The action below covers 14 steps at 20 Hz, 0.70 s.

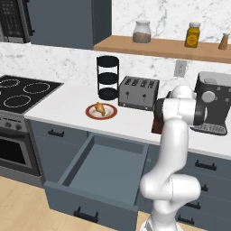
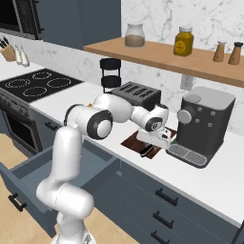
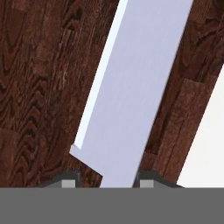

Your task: Pick up the knife from the drawer and place it on the cutting board. Then place the meat from the plate to the cutting board.

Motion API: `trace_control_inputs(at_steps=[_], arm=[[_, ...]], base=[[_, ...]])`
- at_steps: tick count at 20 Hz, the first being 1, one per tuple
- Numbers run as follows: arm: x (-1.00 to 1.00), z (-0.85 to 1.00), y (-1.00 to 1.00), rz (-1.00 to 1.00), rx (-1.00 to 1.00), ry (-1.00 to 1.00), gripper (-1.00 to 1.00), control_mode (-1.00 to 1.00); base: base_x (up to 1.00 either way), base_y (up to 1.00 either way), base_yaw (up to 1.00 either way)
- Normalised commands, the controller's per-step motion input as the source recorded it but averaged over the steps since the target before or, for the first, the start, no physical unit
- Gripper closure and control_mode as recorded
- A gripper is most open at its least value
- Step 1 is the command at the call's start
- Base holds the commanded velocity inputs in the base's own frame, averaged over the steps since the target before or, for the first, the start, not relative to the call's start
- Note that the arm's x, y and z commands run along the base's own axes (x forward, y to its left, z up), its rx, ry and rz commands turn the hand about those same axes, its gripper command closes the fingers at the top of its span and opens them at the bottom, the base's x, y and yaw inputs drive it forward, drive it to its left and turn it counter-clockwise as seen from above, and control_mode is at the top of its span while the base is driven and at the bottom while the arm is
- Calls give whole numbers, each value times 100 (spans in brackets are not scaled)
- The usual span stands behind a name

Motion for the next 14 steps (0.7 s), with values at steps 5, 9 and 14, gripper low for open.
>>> trace_control_inputs(at_steps=[5,9,14], arm=[[0,-1,0,0,0,0,-100,-100],[0,12,0,0,-1,0,-100,-100],[-2,67,0,0,-9,0,-100,-100]], base=[[0,0,0],[0,0,0],[0,0,0]])
